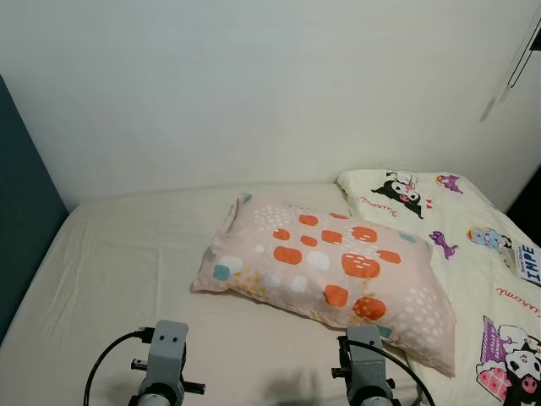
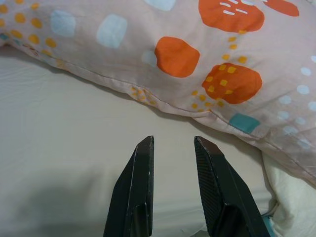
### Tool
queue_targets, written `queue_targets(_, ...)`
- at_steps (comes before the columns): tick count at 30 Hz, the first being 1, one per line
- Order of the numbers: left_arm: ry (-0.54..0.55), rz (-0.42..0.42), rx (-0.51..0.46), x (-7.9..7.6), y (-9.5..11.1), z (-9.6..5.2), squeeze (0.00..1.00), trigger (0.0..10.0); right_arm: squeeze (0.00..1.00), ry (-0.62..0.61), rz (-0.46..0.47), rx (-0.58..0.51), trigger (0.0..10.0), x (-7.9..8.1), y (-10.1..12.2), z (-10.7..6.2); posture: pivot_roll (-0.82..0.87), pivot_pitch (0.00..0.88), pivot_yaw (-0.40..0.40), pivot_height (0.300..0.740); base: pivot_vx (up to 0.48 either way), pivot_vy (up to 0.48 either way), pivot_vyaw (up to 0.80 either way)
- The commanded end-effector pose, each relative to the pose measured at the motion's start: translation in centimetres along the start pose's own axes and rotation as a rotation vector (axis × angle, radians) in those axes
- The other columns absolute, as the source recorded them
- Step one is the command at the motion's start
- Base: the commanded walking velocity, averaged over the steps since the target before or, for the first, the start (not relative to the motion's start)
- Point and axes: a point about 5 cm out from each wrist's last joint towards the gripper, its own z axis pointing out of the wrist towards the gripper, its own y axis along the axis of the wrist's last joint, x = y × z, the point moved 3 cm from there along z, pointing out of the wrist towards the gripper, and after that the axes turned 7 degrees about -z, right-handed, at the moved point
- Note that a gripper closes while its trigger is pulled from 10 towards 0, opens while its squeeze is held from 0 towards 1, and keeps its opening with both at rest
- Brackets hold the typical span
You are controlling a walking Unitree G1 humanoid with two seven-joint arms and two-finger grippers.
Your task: Clean up the room
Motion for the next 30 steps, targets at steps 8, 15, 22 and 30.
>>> queue_targets(8, -0.006, 0.015, 0.023, 0.07, -0.50, -0.33, 0.00, 10.0, 0.00, 0.019, -0.001, 0.001, 10.0, 0.44, -0.23, -0.28, 0.02, 0.123, -0.036, 0.696, 0.000, 0.000, 0.00)
queue_targets(15, -0.008, 0.018, 0.026, 0.15, -0.55, -0.34, 0.00, 10.0, 0.00, 0.018, -0.006, -0.001, 10.0, 0.43, -0.20, -0.27, 0.02, 0.118, -0.034, 0.696, 0.000, 0.000, 0.00)
queue_targets(22, -0.015, 0.023, 0.023, 0.08, -0.39, -0.21, 0.00, 10.0, 0.00, 0.011, 0.000, -0.002, 10.0, 0.29, -0.18, -0.25, 0.02, 0.108, -0.028, 0.696, 0.000, 0.000, 0.00)
queue_targets(30, -0.027, 0.029, 0.026, -0.06, -0.41, -0.21, 0.00, 10.0, 0.00, 0.012, 0.012, -0.003, 10.0, 0.40, -0.23, -0.32, 0.01, 0.100, -0.025, 0.696, 0.000, 0.000, 0.00)
